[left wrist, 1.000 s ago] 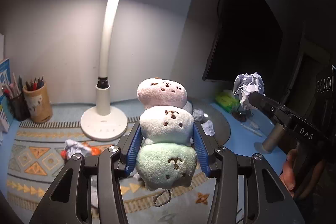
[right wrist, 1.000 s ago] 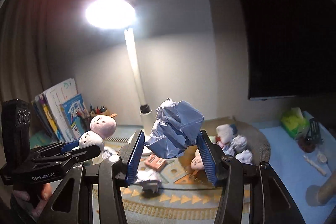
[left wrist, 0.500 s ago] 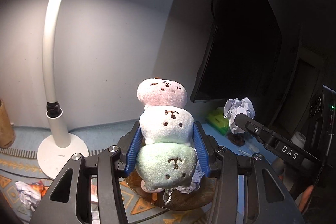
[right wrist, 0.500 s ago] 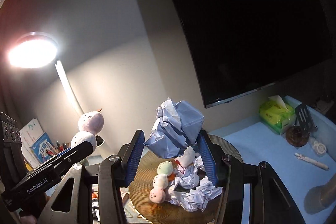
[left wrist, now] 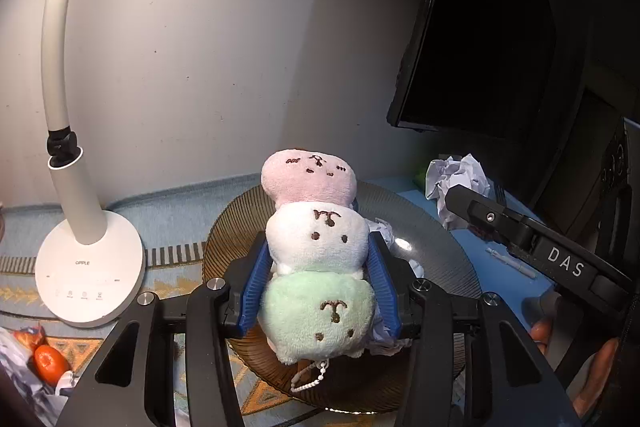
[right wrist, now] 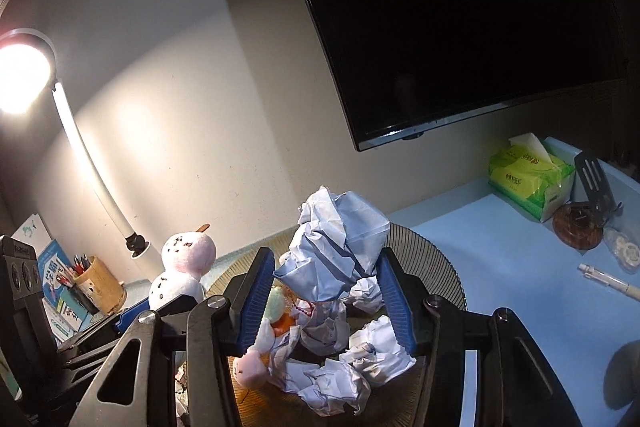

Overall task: Organize objects
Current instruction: 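Carry both items over the amber bowl and open both grippers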

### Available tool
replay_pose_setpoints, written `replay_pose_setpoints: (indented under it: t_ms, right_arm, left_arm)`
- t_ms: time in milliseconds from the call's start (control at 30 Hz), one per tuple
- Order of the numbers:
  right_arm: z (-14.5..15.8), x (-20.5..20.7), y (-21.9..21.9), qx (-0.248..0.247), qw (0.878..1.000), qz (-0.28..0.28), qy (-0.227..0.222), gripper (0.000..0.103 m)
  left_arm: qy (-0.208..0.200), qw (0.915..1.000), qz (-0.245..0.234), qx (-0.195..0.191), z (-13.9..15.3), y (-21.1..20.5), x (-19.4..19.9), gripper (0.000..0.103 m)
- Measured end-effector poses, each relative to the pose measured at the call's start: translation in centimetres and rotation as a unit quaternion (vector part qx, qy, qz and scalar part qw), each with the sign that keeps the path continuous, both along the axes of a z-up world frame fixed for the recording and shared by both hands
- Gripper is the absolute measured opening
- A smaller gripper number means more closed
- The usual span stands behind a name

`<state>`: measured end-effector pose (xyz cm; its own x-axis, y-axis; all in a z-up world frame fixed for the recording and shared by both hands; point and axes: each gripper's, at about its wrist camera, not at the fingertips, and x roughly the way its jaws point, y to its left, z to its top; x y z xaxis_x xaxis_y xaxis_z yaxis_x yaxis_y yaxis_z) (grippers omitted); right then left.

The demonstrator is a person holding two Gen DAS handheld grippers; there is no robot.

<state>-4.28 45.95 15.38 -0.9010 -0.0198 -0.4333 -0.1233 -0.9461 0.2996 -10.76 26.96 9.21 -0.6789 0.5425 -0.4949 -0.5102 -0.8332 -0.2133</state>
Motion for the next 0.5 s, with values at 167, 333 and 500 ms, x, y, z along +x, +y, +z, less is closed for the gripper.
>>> replay_pose_setpoints:
  t_ms: [167, 333, 500]
  right_arm:
    - [-0.3, -0.4, -0.5, 0.023, 1.0, -0.007, -0.006, 0.052]
    - [-1.0, -1.1, 0.2, 0.009, 1.0, -0.004, -0.016, 0.062]
    - [-1.3, -1.1, 1.1, -0.015, 1.0, 0.001, -0.016, 0.083]
  left_arm:
    - [-0.001, 0.9999, -0.003, -0.017, -0.8, 0.9, -0.4, 0.045]
    - [-0.011, 0.9998, -0.002, -0.014, -1.1, 1.2, 0.1, 0.057]
    - [-0.005, 0.9999, 0.013, 0.005, -0.8, 0.1, 0.0, 0.086]
